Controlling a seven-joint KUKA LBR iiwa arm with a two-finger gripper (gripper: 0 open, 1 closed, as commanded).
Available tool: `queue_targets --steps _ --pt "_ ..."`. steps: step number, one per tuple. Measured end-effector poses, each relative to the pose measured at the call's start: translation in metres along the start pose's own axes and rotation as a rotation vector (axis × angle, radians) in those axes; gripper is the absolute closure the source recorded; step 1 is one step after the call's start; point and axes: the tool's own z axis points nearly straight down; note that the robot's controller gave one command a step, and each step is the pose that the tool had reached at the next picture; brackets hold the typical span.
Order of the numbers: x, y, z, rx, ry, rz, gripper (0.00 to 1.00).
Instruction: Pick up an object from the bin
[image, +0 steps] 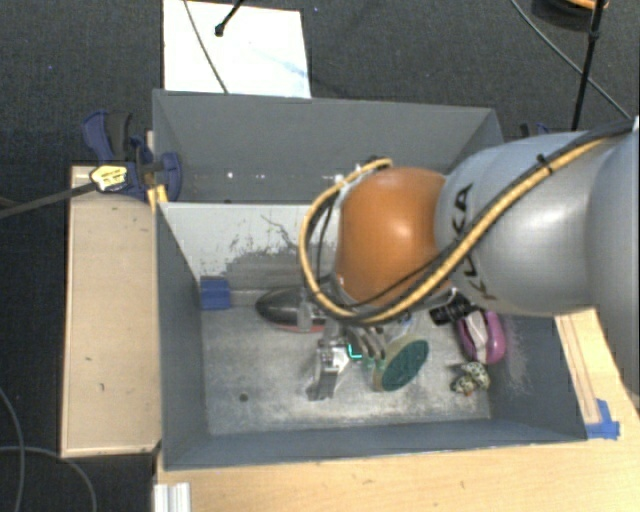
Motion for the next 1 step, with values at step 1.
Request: queue_targets --steps 1 --pt "-0.0086 -0.0624 0.0999 0.002 -0.004 -0.379 0.0"
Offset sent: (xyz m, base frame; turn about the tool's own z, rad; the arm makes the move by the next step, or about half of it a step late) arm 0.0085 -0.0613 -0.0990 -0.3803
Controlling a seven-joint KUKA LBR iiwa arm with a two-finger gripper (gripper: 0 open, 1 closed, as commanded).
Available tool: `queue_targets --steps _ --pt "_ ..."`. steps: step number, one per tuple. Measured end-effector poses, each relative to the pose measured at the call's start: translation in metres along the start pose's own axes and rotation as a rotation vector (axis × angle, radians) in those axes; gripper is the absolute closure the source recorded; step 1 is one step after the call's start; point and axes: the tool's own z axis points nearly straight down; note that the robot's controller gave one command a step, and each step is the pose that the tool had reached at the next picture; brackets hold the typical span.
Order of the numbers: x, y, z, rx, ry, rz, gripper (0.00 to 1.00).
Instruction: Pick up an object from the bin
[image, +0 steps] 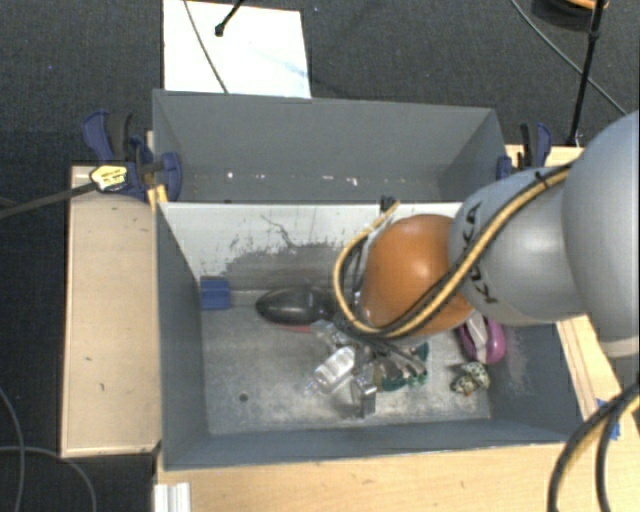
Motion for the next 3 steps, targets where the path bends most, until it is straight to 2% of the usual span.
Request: queue_targets --steps 3 --pt "-0.0013 0.0005 -0.001 -0.004 -0.002 0.035 0.0"
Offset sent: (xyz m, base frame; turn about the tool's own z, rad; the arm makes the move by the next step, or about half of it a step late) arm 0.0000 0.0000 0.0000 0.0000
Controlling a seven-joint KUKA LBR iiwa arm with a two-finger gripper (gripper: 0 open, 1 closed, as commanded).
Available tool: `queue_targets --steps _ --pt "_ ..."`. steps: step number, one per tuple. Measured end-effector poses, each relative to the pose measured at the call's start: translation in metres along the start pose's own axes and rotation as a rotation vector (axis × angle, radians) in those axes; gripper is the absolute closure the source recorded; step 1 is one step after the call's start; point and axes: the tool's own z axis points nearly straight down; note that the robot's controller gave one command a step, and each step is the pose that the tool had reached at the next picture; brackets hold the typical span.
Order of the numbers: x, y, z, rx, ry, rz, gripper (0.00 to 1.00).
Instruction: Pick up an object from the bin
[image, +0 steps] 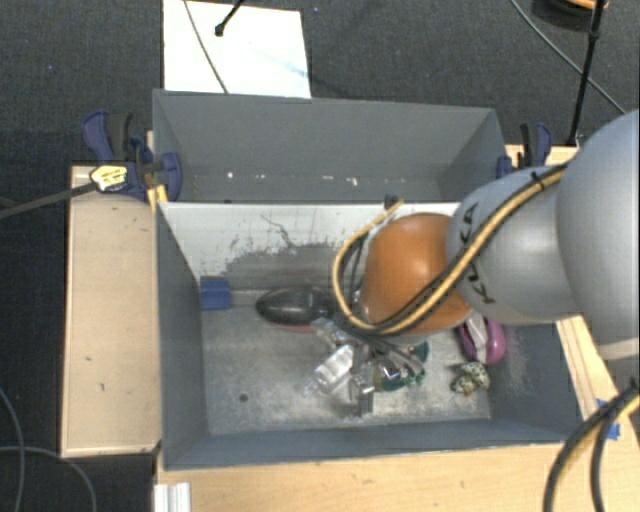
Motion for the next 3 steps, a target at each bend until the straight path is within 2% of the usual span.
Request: queue_targets --steps 1,2,3 --pt "-0.0005 0.0002 -0.0003 -0.002 -0.001 0.014 0.0" --pt "-0.0004 0.0002 -0.0003 -0.002 -0.001 0.018 1.0" --pt "-0.0011 0.0005 -0.0022 0.002 -0.003 0.017 1.0"
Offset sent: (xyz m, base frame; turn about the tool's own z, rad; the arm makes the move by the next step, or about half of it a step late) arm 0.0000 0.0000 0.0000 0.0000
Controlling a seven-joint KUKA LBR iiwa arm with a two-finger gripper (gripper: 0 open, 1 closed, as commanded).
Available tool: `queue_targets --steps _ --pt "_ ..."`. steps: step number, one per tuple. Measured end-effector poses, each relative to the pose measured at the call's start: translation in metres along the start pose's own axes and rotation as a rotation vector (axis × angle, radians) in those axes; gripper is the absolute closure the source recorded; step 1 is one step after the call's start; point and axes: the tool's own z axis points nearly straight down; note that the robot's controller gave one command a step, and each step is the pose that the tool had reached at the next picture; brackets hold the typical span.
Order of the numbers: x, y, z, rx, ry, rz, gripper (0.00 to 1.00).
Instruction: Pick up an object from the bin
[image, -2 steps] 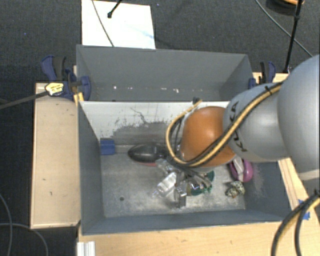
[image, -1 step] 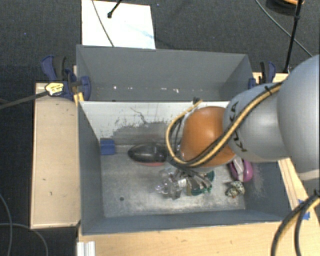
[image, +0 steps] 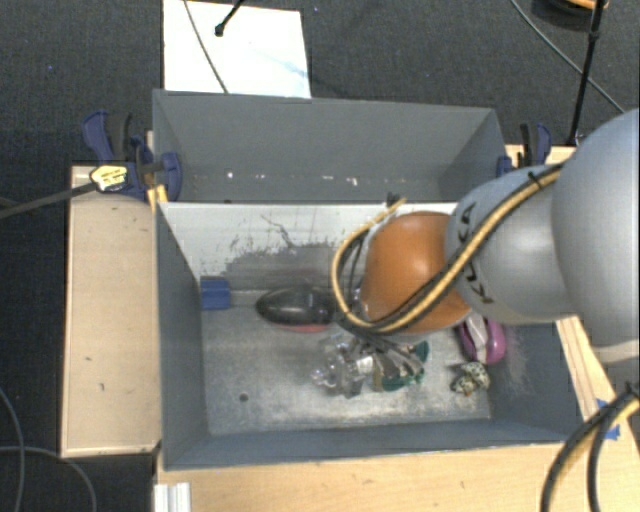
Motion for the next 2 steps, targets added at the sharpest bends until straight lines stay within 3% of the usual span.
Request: queue_targets --steps 2 --pt "-0.004 -0.001 -0.113 0.003 -0.008 0.012 1.0"
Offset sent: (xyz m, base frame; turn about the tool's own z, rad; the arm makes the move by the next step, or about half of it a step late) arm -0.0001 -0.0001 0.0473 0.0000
